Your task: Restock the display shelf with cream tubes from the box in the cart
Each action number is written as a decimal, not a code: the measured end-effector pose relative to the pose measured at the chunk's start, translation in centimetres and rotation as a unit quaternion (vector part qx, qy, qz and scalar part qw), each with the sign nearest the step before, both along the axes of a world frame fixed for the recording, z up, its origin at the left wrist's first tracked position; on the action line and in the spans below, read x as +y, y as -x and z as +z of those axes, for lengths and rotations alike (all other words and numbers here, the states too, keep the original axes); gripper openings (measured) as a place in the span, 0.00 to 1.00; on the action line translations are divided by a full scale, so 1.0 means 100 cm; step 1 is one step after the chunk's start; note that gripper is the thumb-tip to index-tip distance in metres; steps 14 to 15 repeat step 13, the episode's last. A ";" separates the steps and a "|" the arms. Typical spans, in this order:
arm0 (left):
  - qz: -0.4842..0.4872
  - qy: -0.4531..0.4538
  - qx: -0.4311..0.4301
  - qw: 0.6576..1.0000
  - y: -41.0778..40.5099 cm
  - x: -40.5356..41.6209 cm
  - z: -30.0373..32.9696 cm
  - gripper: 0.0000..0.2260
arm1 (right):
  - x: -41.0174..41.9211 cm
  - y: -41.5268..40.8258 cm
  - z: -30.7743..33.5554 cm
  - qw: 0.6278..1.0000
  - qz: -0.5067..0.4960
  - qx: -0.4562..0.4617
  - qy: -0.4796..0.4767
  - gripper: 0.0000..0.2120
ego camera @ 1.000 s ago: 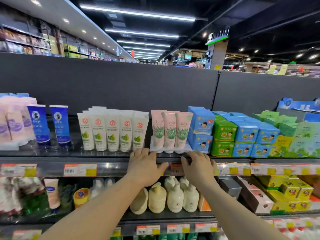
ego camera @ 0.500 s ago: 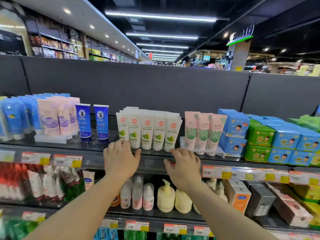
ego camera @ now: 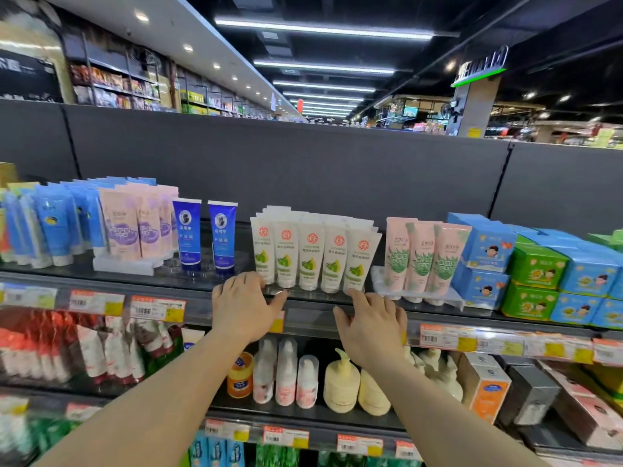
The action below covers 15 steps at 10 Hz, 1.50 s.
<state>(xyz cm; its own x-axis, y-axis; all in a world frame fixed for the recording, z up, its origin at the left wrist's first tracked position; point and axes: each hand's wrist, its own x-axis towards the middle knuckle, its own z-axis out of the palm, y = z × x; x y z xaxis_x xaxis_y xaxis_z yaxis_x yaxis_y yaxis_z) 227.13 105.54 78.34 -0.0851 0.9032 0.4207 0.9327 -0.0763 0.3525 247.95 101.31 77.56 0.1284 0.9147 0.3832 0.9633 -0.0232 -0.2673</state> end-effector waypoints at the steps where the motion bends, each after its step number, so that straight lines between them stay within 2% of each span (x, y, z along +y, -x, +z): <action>1: -0.001 -0.004 0.013 1.000 0.001 -0.001 -0.001 0.23 | 0.003 0.001 0.001 1.000 -0.006 -0.001 0.008 0.25; 5: -0.006 -0.037 0.036 0.999 -0.001 -0.001 -0.006 0.17 | 0.007 0.000 0.010 0.998 -0.018 -0.039 0.050 0.27; 7: -0.016 -0.009 0.057 0.998 0.003 -0.004 -0.009 0.21 | 0.005 -0.001 0.008 0.995 -0.011 -0.051 0.080 0.29; 8: -0.025 0.029 0.058 0.998 0.008 -0.010 -0.007 0.26 | 0.000 0.003 0.011 0.995 -0.014 -0.044 0.093 0.30; 10: -0.061 0.057 0.058 0.995 0.020 -0.032 0.008 0.28 | -0.022 0.025 0.021 0.994 -0.032 -0.022 0.097 0.30; 11: -0.088 0.066 0.089 0.990 0.026 -0.047 0.015 0.29 | -0.039 0.038 0.026 0.995 -0.043 -0.005 0.088 0.29; 13: -0.140 0.046 0.133 0.980 0.034 -0.086 0.019 0.30 | -0.080 0.066 0.027 0.996 -0.047 0.035 0.073 0.29; 15: -0.140 0.046 0.133 0.980 0.034 -0.086 0.019 0.30 | -0.080 0.066 0.027 0.996 -0.047 0.035 0.073 0.29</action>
